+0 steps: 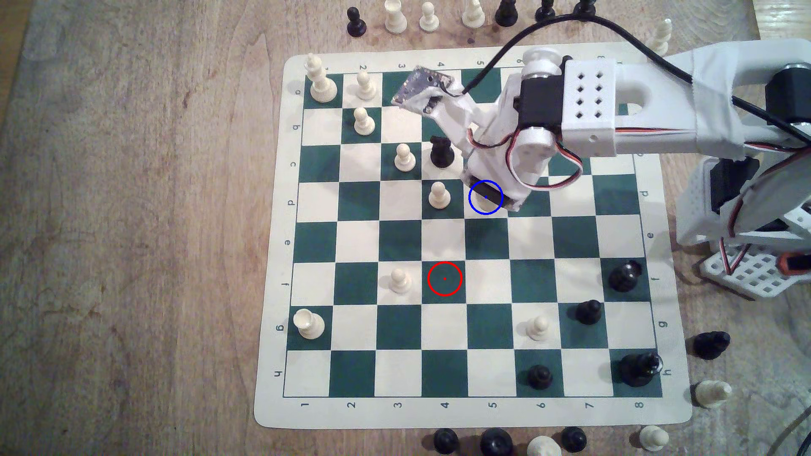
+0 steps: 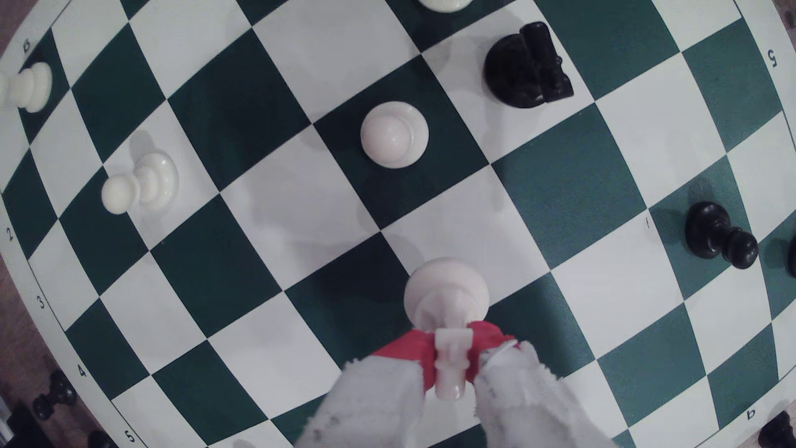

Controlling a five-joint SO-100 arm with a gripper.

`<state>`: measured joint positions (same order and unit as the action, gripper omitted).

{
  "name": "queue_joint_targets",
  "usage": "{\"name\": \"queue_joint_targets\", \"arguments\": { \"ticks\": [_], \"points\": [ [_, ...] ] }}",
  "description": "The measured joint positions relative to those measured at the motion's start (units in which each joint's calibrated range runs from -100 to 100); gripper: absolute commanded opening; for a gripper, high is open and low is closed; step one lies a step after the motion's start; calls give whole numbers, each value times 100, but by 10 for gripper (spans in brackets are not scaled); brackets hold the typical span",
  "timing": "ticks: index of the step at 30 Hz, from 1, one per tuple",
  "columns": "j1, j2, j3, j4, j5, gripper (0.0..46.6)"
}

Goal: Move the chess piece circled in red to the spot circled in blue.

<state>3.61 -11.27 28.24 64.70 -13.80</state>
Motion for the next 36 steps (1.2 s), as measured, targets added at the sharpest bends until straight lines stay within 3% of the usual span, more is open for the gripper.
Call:
{"name": "queue_joint_targets", "arguments": {
  "ticks": [10, 25, 33, 34, 36],
  "points": [
    [15, 503, 0, -279, 59, 2],
    [177, 595, 0, -398, 430, 2],
    [170, 729, 0, -398, 430, 2],
    [170, 737, -9, -398, 430, 8],
    [162, 737, -9, -438, 430, 106]
  ]
}}
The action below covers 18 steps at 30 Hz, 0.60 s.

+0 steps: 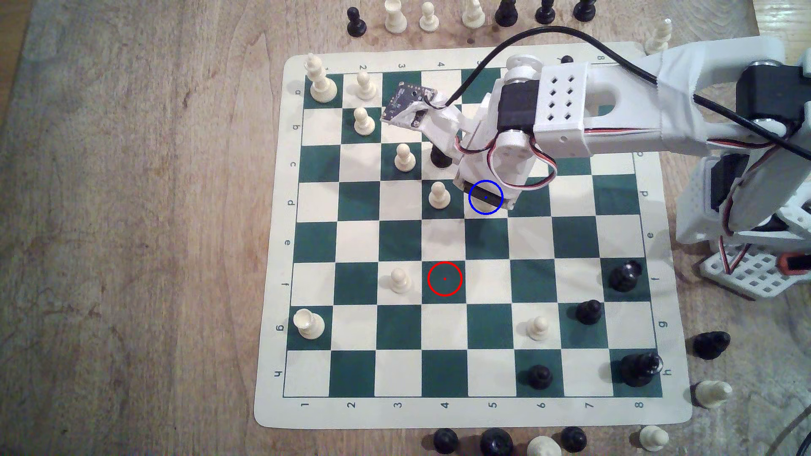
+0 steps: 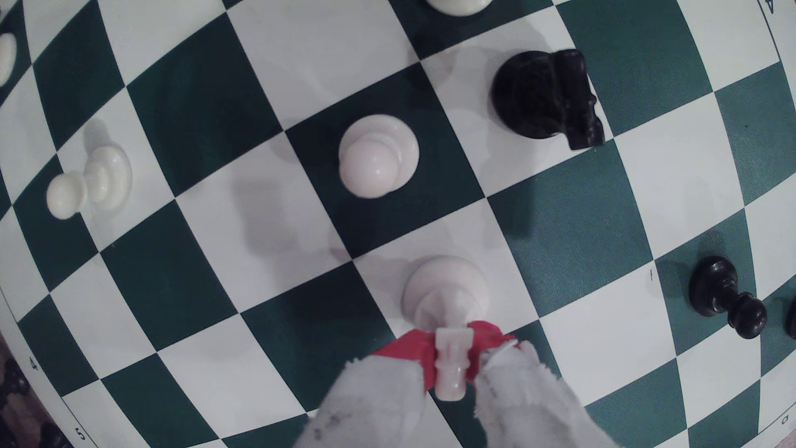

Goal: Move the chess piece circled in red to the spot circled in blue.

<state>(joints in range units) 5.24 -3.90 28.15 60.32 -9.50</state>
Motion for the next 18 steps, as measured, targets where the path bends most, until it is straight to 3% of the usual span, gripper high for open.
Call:
{"name": "queue_joint_targets", "arguments": {
  "ticks": [1, 5, 18],
  "points": [
    [0, 0, 0, -8, 0, 164],
    [7, 25, 9, -24, -68, 208],
    [59, 8, 9, 191, -39, 230]
  ]
}}
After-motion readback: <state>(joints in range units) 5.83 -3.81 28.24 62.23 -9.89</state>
